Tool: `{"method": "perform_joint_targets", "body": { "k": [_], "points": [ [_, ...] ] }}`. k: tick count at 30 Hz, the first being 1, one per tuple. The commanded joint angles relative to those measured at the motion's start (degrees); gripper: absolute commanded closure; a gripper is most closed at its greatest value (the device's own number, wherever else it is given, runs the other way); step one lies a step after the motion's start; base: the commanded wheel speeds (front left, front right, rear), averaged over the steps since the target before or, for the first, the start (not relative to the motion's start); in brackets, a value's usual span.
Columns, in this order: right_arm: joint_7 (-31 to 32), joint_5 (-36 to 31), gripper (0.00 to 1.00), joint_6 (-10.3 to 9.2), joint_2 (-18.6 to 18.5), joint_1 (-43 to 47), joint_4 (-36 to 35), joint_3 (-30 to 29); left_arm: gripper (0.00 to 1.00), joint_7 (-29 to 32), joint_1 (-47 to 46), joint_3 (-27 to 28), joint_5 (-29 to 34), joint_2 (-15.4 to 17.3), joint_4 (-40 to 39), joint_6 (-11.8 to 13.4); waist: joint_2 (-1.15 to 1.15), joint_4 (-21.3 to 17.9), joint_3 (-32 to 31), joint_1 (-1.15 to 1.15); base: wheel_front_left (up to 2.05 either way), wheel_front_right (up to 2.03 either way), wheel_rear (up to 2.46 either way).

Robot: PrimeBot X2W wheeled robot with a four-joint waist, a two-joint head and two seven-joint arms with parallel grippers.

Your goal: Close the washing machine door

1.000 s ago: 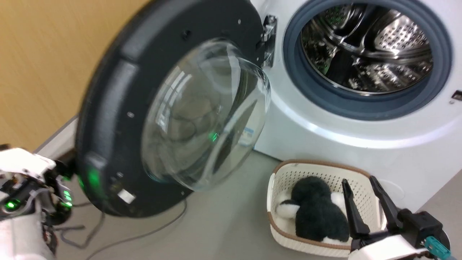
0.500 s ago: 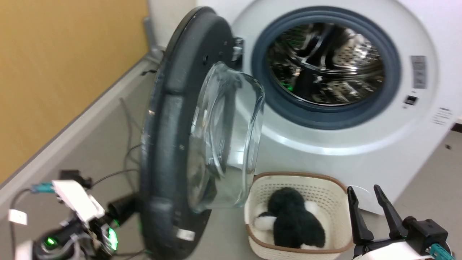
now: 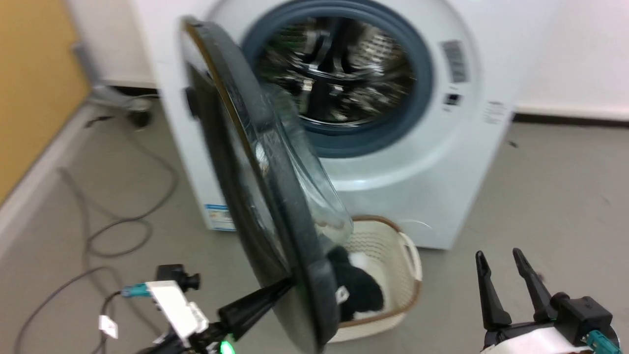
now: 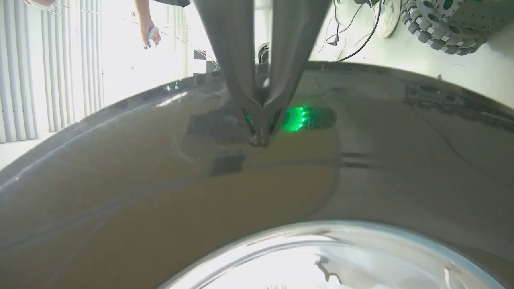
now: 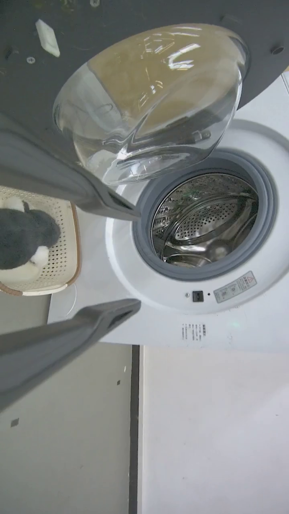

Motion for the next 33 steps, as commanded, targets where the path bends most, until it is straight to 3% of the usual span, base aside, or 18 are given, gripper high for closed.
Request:
{"method": "perform_joint_targets", "body": {
  "k": [1,5,11,19,26,33],
  "points": [
    [0.17,-0.56,0.0,0.05,0.08,-0.12,-0.55,0.05,1.0,-1.91,0.22,-1.58,-1.82,-0.19,0.3,-0.91,0.0,-5.21,2.08,0.0,0.0,0.0,0.0],
    [0.37,-0.82,0.0,0.05,0.08,-0.85,-1.14,0.26,1.0,-7.99,-1.58,-6.2,-4.5,-0.19,2.33,-3.17,0.0,-10.29,4.06,0.0,0.0,0.0,0.0],
    [0.26,-0.31,0.0,0.05,0.08,-1.79,-1.43,0.15,1.0,-21.93,-7.34,-10.77,-6.49,-0.2,6.82,-6.79,0.0,-17.45,6.82,0.0,0.0,0.0,0.0],
    [-0.12,0.96,0.0,0.05,0.08,-2.53,-0.96,0.39,1.0,-36.01,-17.47,-15.6,-8.77,-0.2,14.13,-8.77,0.0,-23.87,9.82,0.0,0.0,0.0,0.0],
    [-0.34,1.81,0.0,0.05,0.08,-2.84,-0.2,0.94,1.0,-49.84,-26.4,-18.19,-8.77,-0.2,22.14,-9.85,0.0,-25.2,10.47,0.0,0.0,0.0,0.0],
    [-0.38,1.77,0.0,0.05,0.08,-2.58,-0.48,0.62,1.0,-53.02,-27.57,-22.54,-9.34,-0.2,25.41,-10.63,0.0,-21.99,8.93,0.0,0.0,0.0,0.0]
  ]
}}
